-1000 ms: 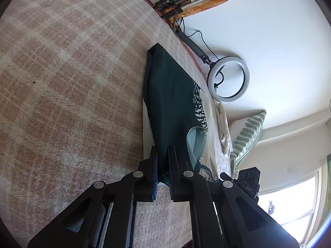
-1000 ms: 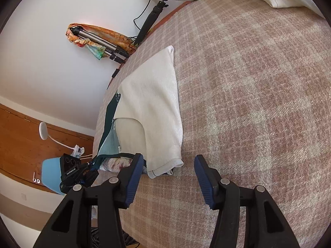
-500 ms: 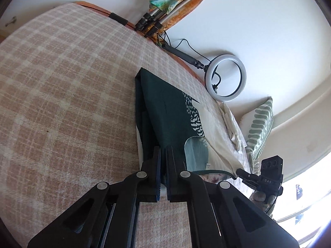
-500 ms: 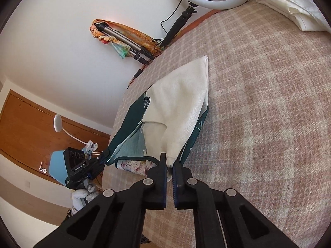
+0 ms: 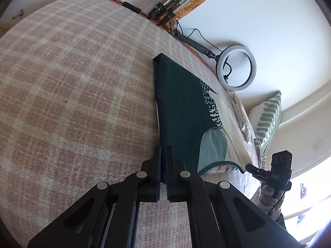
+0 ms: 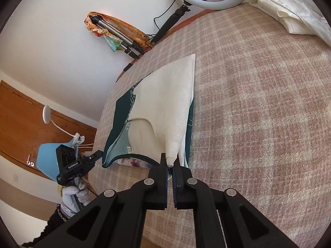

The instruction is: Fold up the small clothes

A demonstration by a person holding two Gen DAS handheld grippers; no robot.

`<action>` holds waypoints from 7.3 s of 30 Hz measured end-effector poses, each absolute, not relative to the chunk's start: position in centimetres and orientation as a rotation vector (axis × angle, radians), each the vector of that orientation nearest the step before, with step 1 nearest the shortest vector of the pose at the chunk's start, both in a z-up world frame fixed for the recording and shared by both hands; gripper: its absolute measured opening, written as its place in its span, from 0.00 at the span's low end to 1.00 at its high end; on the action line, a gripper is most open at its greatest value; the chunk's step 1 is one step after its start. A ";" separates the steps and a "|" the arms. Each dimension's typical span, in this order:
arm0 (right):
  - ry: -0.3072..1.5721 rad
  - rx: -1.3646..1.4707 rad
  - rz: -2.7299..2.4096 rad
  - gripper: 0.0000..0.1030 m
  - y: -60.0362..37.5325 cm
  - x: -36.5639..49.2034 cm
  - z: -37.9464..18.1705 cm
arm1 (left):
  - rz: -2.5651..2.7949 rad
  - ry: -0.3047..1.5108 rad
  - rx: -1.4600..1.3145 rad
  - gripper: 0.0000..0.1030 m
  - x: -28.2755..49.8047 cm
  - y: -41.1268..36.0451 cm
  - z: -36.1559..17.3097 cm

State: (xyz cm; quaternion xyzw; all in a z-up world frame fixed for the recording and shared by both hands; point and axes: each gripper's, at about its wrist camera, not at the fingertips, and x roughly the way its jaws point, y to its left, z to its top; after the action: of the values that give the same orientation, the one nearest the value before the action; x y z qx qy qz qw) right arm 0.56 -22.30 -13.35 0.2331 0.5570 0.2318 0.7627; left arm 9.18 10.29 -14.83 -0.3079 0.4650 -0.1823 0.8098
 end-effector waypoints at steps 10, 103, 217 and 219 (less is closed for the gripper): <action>1.112 0.464 0.461 0.52 -25.1 2.1 -12.3 | -0.377 0.994 -0.721 0.43 7.8 10.8 -13.8; 0.915 0.034 0.496 0.00 -14.8 12.4 -6.1 | -0.603 0.821 -0.331 0.06 12.9 -4.7 -9.7; 0.672 -0.002 -0.201 1.00 -33.1 0.0 6.4 | -0.667 0.588 0.014 0.80 6.8 -17.0 0.6; 0.671 0.007 -0.205 1.00 -32.4 -0.4 6.0 | -0.657 0.595 0.009 0.80 6.6 -16.4 0.4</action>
State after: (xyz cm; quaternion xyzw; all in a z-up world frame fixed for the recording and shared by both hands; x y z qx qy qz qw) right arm -0.43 -32.36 5.96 0.0035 0.3287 -0.1006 0.9390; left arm 6.62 -16.42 0.44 0.0042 0.2877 -0.3179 0.9034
